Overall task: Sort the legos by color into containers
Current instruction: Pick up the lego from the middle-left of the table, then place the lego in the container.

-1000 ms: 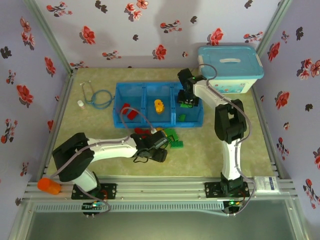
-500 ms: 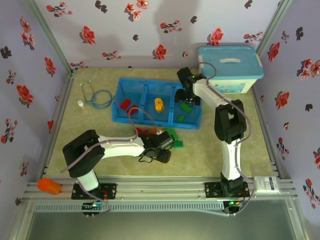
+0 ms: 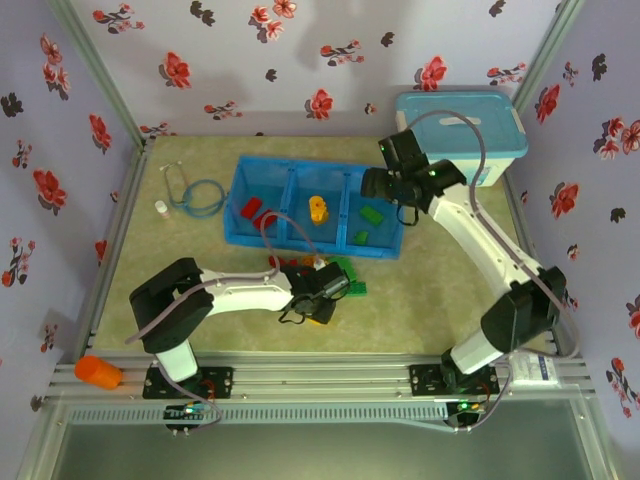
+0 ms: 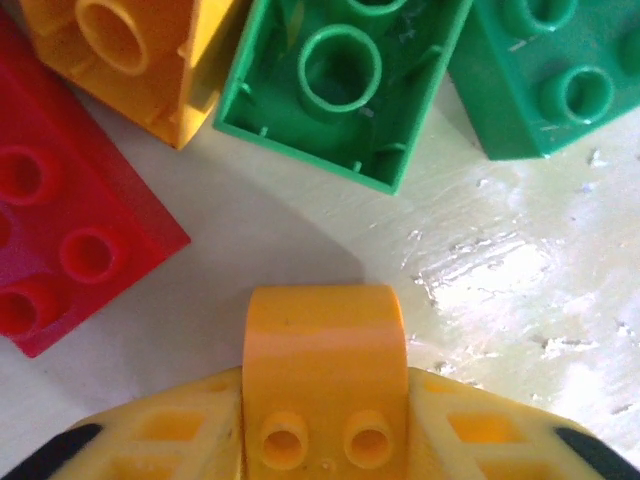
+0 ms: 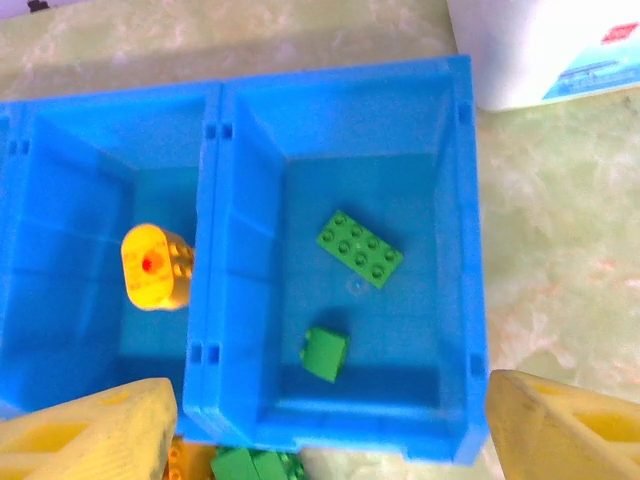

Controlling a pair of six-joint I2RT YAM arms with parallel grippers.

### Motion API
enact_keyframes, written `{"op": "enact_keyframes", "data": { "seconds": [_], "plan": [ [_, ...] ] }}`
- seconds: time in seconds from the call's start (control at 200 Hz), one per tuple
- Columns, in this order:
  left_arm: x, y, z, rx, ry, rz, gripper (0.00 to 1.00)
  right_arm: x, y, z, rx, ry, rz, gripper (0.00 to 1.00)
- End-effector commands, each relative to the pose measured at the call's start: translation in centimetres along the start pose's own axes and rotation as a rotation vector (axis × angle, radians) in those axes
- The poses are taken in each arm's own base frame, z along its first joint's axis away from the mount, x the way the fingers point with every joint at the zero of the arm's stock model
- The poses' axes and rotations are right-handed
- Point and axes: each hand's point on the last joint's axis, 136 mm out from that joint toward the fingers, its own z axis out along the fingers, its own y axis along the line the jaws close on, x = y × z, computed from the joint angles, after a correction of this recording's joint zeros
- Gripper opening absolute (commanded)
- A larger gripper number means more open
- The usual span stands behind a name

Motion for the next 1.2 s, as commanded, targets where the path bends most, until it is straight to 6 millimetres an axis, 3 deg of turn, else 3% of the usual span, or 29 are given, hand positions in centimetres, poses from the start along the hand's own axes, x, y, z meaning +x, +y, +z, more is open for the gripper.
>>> {"op": "enact_keyframes", "data": {
  "seconds": [0.0,0.14,0.3,0.38,0.515,0.69,0.855,1.02,1.195],
  "plan": [
    [0.3,0.1,-1.3,-0.023,0.008,0.02,0.34,1.5,-0.8,-0.9,0.001,-0.024,0.03,0.8],
    [-2.4,0.4,-5.6,-0.007,-0.074,0.023,0.33,4.4,-1.9,-2.1,-0.015,-0.033,0.055,0.79],
    [-7.3,2.4,-10.5,0.019,-0.182,-0.007,0.33,7.4,-3.3,-2.7,-0.019,-0.039,0.091,0.77],
    [-10.0,4.0,-12.1,0.009,-0.219,-0.027,0.33,8.9,-4.0,-2.8,-0.023,-0.038,0.119,0.77],
    [-14.4,6.3,-13.0,-0.01,-0.259,-0.06,0.32,11.7,-4.8,-2.1,-0.029,-0.011,0.145,0.76],
    [-18.9,9.0,-11.1,-0.049,-0.251,-0.096,0.32,14.8,-6.2,-1.6,-0.009,0.023,0.166,0.76],
    [-21.7,10.9,-8.2,-0.086,-0.208,-0.112,0.32,16.3,-7.3,-1.8,-0.011,0.026,0.187,0.75],
    [-23.5,12.4,-5.7,-0.114,-0.161,-0.126,0.33,17.1,-8.1,-1.1,0.021,0.036,0.173,0.75],
    [-24.0,12.9,-3.6,-0.138,-0.108,-0.124,0.34,17.2,-8.3,-0.3,0.055,0.047,0.154,0.75]
  ]
}}
